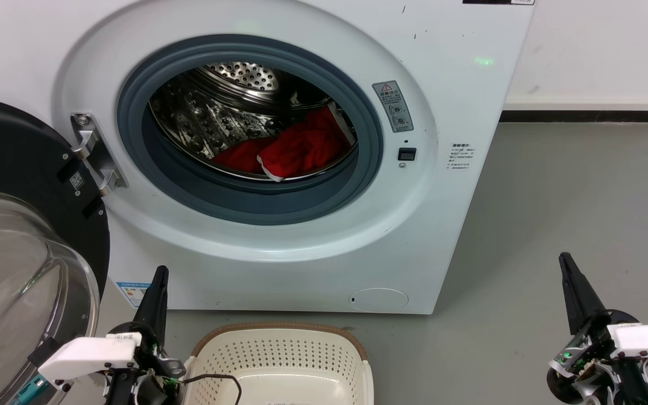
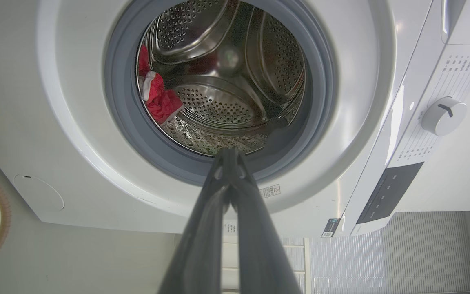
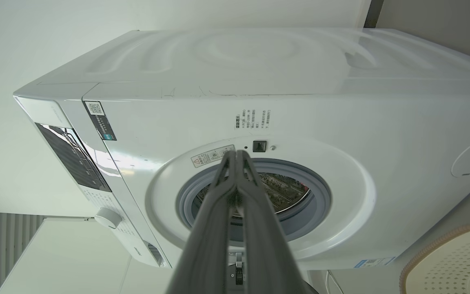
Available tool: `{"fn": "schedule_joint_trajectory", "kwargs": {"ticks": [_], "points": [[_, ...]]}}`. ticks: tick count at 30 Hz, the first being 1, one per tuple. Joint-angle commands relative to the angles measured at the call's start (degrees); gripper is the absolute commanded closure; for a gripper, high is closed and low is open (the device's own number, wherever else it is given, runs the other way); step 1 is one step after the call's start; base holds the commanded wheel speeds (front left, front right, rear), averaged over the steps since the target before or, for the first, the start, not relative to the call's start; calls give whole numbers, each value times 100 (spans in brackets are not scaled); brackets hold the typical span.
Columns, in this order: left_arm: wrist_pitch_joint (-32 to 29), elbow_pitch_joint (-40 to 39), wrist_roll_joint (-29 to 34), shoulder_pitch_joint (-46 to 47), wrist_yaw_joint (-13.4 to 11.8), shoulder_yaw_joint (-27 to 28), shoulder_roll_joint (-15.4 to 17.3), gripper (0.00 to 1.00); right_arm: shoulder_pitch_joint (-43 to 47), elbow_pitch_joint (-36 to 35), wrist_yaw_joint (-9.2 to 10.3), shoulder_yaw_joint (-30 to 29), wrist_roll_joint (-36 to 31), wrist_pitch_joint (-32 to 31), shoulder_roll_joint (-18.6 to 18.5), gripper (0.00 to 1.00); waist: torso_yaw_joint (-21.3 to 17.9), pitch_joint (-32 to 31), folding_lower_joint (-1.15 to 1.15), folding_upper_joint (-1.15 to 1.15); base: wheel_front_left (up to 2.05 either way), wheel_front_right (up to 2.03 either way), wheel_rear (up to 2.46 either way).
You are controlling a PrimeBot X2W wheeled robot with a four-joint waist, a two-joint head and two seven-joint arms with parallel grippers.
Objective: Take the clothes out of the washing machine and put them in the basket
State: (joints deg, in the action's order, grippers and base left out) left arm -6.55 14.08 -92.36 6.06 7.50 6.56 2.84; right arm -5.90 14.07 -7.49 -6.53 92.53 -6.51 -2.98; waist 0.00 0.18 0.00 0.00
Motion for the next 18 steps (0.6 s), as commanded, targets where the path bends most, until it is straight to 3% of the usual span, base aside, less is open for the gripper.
{"fn": "schedule_joint_trajectory", "kwargs": {"ticks": [1,8,9,18], "points": [[-8,-4,-10,37,15,8,1,100,-74,7,0,5,-28,2,17,100,0,0,0,0,0,0,0],[-8,-4,-10,37,15,8,1,100,-74,7,0,5,-28,2,17,100,0,0,0,0,0,0,0],[2,17,2,-8,-1,-3,-1,0,10,12,-1,0,0,1,0,0,0,0,0,0,0,0,0],[188,77,98,-4,-1,-203,-8,0,100,-26,0,96,-134,181,3,0,1,4,0,0,0,0,0]]}}
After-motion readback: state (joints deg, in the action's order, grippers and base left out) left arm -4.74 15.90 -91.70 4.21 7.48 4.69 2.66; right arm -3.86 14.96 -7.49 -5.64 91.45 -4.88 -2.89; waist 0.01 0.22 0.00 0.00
